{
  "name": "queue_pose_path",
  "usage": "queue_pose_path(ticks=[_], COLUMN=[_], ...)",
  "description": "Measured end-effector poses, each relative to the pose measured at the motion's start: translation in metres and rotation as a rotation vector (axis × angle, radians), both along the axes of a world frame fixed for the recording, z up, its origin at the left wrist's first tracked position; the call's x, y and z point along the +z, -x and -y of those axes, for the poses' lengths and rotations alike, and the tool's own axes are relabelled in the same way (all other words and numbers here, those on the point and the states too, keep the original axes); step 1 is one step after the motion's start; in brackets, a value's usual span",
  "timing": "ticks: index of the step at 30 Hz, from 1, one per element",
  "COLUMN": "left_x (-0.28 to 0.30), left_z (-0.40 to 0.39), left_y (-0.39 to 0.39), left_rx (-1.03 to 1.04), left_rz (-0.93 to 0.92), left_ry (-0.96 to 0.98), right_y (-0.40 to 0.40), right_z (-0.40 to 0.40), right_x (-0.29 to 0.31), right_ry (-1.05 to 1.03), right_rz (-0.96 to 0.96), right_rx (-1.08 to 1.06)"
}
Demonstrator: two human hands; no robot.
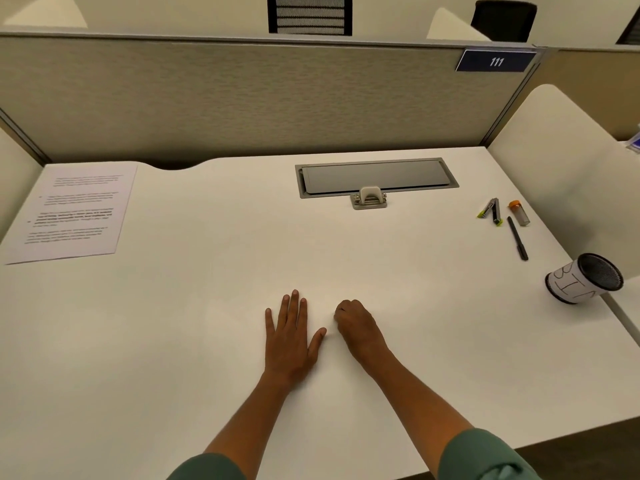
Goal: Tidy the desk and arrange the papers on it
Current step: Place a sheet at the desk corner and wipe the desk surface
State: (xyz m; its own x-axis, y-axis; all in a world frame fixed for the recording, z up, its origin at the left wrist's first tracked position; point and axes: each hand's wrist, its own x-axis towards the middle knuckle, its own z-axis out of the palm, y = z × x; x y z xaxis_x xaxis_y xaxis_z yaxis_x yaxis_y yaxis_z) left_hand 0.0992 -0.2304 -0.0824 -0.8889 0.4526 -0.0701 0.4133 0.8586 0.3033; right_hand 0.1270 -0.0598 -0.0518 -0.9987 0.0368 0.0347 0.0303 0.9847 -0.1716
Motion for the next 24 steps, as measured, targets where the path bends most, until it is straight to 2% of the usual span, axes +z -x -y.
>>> queue_pose_path(ticks=[3, 8, 12, 18, 20, 24], left_x=[0.001, 0.01, 0.023, 0.041, 0.047, 0.058], left_z=[-0.001, -0.003, -0.016, -0.06, -0.078, -0.121], left_y=[0.002, 0.006, 0.011, 0.017, 0.018, 0.02], left_rx=[-0.001, 0.032, 0.038, -0.003, -0.024, -0.077], left_rz=[0.016, -0.005, -0.022, -0.04, -0.044, -0.07], left_ry=[-0.016, -0.055, -0.074, -0.102, -0.103, -0.106], right_y=[0.0, 0.002, 0.001, 0.001, 0.001, 0.001], right_z=[-0.001, -0.011, -0.028, -0.057, -0.069, -0.103], right_x=[-0.004, 0.011, 0.021, 0.048, 0.058, 0.076], right_ry=[0.208, 0.761, 1.118, 1.874, 2.023, 2.177], right_rz=[-0.037, -0.071, 0.02, 0.013, -0.001, -0.057], right_rx=[-0.103, -0.498, -0.709, -0.82, -0.819, -0.812])
